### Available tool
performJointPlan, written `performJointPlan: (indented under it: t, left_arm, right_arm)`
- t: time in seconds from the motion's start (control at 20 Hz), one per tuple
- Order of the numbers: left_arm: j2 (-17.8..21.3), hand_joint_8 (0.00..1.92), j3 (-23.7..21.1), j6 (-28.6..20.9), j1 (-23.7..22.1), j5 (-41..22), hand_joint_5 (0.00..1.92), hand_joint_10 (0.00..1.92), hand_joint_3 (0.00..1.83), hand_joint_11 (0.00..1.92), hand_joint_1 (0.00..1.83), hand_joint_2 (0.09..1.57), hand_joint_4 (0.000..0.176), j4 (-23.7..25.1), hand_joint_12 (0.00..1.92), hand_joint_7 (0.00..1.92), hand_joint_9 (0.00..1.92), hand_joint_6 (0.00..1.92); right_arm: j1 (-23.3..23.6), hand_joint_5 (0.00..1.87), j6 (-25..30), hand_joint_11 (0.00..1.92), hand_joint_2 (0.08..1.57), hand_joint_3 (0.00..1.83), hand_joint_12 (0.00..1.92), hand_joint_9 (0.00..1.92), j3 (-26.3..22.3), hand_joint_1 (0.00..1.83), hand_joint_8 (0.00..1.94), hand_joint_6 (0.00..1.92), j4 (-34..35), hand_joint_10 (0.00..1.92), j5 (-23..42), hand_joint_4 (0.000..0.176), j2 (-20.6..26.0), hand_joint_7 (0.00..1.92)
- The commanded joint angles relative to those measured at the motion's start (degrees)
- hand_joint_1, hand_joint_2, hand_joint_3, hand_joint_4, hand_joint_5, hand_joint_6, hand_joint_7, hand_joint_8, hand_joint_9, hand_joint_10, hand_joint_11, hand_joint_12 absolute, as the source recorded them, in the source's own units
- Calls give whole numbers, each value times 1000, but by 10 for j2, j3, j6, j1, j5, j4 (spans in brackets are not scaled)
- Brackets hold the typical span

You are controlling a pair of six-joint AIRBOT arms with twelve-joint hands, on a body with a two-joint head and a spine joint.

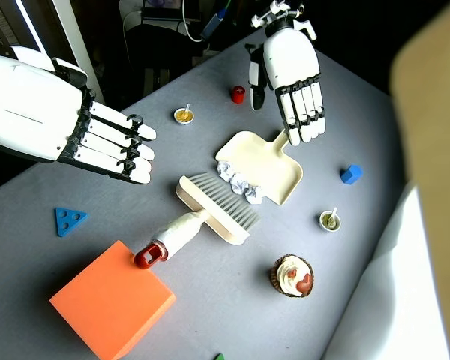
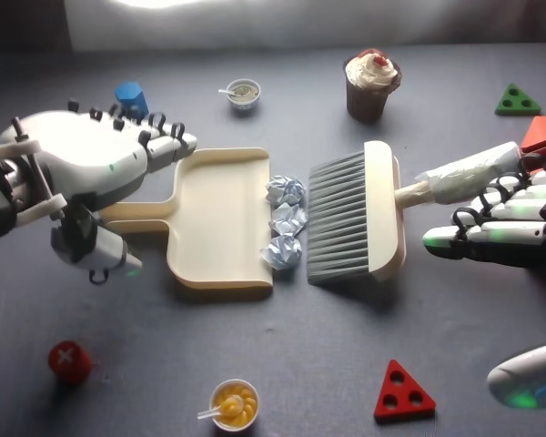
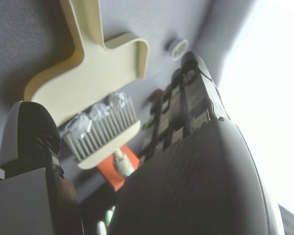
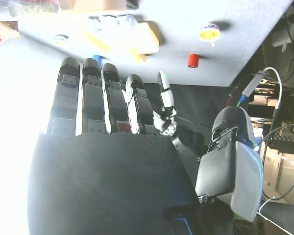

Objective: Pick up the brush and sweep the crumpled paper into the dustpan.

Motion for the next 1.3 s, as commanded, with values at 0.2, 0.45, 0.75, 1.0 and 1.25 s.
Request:
performJointPlan:
  t: [0.2, 0.45, 0.75, 1.0, 1.25]
  left_arm:
    - [-10, 13, 8, 32, 9, -55, 79, 8, 0, 173, 892, 1048, 0, -36, 29, 110, 124, 13]
    - [-23, 4, 19, 77, 14, -64, 164, 1, 4, 238, 883, 1045, 0, -83, 30, 216, 216, 4]
    - [-41, 9, 51, 95, 15, -66, 203, 9, 2, 278, 870, 1055, 0, -99, 36, 250, 244, 8]
    - [-56, 13, 71, 98, 16, -67, 265, 10, 4, 324, 902, 1062, 0, -105, 38, 322, 302, 9]
    - [-79, 12, 85, 98, 17, -63, 353, 8, 2, 383, 944, 1071, 0, -108, 46, 385, 354, 16]
  right_arm:
    - [5, 36, 0, 52, 985, 5, 11, 87, -3, 0, 3, 1, -3, 3, -48, 0, 3, 81]
    - [5, 65, 0, 68, 987, 4, 15, 106, -2, 0, 11, 11, -3, 8, -48, 0, 3, 109]
    - [5, 72, 0, 68, 997, 6, 13, 106, -3, 0, 8, 9, -3, 5, -48, 0, 3, 112]
    - [5, 62, -1, 52, 1013, 7, 12, 97, -3, 0, 12, 12, -3, 10, -48, 0, 3, 103]
    - [5, 54, -24, 53, 1023, 8, 10, 102, -8, 0, 6, 4, -3, 8, -48, 0, 3, 101]
